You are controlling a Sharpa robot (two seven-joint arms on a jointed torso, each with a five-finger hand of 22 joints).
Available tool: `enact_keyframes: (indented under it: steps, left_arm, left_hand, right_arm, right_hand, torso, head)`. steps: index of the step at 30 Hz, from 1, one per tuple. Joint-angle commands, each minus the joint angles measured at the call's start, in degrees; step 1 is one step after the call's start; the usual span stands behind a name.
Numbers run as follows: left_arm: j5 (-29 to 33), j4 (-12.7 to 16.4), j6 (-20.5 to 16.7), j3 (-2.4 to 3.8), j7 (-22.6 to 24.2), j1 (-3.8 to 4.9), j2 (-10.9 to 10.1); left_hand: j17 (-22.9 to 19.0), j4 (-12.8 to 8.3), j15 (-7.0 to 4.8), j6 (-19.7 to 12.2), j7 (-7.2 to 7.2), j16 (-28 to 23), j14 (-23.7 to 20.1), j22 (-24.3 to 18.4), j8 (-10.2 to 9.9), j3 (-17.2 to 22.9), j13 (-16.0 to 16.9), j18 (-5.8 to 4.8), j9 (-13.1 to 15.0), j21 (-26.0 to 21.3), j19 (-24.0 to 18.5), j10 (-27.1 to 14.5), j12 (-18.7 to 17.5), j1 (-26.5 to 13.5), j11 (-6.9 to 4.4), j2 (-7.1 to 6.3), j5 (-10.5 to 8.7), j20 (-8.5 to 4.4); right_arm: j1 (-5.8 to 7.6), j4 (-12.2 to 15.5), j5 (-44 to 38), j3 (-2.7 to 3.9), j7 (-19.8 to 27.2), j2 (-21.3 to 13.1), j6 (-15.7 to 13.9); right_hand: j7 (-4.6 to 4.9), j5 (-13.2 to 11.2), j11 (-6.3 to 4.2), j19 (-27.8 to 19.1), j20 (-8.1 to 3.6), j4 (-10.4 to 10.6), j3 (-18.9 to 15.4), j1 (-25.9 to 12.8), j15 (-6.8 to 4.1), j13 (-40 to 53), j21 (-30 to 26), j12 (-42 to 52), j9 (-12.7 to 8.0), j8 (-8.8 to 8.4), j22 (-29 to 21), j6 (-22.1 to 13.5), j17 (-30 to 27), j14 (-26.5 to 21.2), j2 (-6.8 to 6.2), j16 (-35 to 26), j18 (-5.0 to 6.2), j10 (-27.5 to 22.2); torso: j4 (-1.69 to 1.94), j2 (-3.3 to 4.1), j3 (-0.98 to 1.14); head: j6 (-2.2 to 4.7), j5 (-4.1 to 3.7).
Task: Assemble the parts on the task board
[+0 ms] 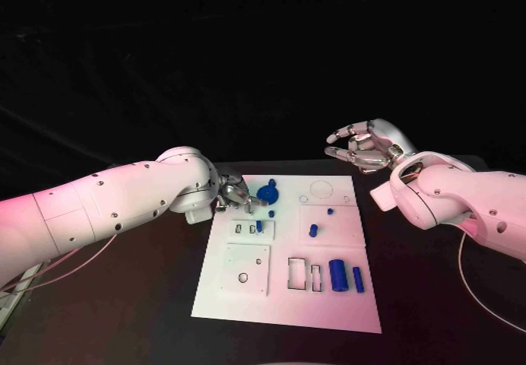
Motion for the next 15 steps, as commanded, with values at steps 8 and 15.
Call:
enact_keyframes:
  steps: [8,15]
  left_arm:
    - [-0.7,-1.3,4.8,-0.68,-1.6,0.17,2.1]
    - [-0.7,-2.0,5.8,-1.08,-1.7,0.16,3.0]
  left_hand:
    - [3.2,-0.1,-0.44,-0.9,0.04,-0.2,2.9,-0.3,0.3,-0.3,-0.8,-0.96,0.4,0.1,-0.4,-1.0,-0.7,0.6,0.19,0.48,0.51,-0.07]
    - [2.9,-0.1,-0.38,-1.2,0.13,-0.4,2.7,-0.7,0.2,-0.3,-1.4,-0.91,0.5,0.0,-0.6,-1.4,-1.0,0.8,0.27,0.58,0.53,-0.03]
  right_arm:
    - [0.01,-0.3,-0.3,0.01,-1.1,0.4,0.2]
    - [0.01,-0.4,-0.3,0.0,-1.2,0.5,0.2]
  right_hand:
    - [-0.01,0.4,-0.07,-0.4,-0.01,0.5,0.0,-0.6,-0.04,-0.1,-0.5,-0.3,0.0,0.34,3.1,0.0,3.4,3.3,0.07,-0.4,1.21,-0.3]
    - [0.01,0.6,-0.07,-0.9,-0.02,0.6,0.0,-0.6,-0.04,-0.8,-1.3,-1.0,0.1,0.32,2.4,-0.1,2.6,3.0,0.18,-0.7,1.43,-1.0]
  torso:
    - [-0.06,0.11,-0.04]
    - [-0.03,0.13,-0.05]
  head:
    - [-0.24,-0.14]
    - [-0.39,-0.18]
